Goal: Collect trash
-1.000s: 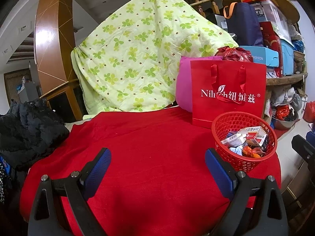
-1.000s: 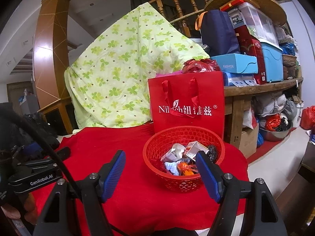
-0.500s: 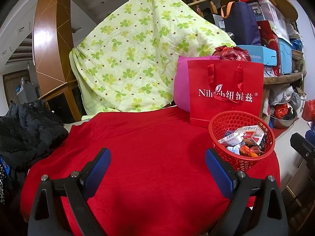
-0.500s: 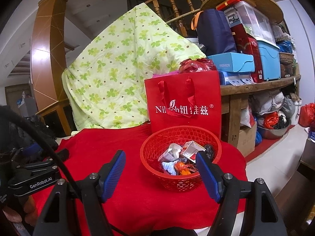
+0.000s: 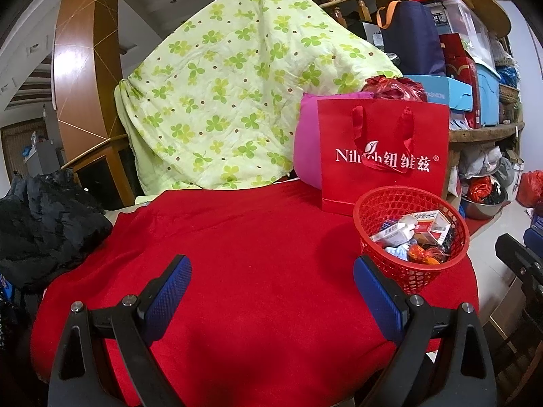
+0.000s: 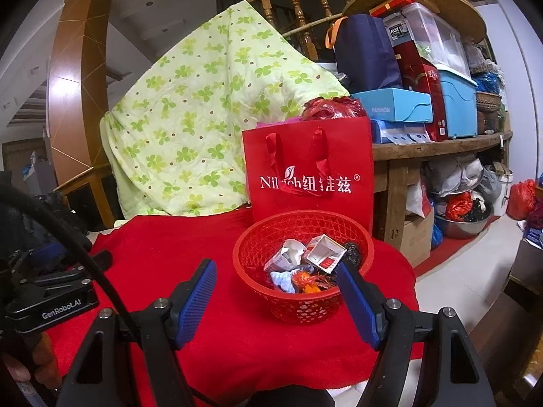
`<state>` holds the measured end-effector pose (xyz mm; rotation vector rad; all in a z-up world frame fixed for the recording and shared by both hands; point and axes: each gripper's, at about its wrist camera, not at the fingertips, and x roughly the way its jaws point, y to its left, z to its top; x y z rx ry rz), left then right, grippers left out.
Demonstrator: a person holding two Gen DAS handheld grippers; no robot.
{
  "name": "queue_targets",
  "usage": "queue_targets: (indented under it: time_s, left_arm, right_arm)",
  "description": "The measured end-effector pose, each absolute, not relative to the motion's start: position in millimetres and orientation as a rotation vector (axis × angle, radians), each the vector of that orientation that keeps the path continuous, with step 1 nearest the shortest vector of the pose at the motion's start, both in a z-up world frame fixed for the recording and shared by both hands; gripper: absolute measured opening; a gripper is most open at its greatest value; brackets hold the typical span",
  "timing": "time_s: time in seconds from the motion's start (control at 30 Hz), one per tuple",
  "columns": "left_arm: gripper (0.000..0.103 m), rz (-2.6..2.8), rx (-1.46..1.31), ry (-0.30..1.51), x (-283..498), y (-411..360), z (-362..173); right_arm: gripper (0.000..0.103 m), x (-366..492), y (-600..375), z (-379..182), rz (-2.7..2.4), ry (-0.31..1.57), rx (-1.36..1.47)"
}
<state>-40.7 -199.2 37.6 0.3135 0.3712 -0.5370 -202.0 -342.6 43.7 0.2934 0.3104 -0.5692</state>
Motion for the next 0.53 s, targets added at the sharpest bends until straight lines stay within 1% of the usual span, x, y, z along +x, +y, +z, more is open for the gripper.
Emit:
queue_targets:
  time_s: [0.37, 0.53]
  left_arm:
    - [0.096, -0.587, 0.327, 0.43, -44, -211, 23]
    - [0.096, -0.657, 0.287, 0.453, -56, -222, 24]
  right_arm:
    - [0.077, -204, -350, 34, -0.573, 0.319, 0.314]
    - [0.077, -202, -351, 30, -0.564, 0.325, 0.321]
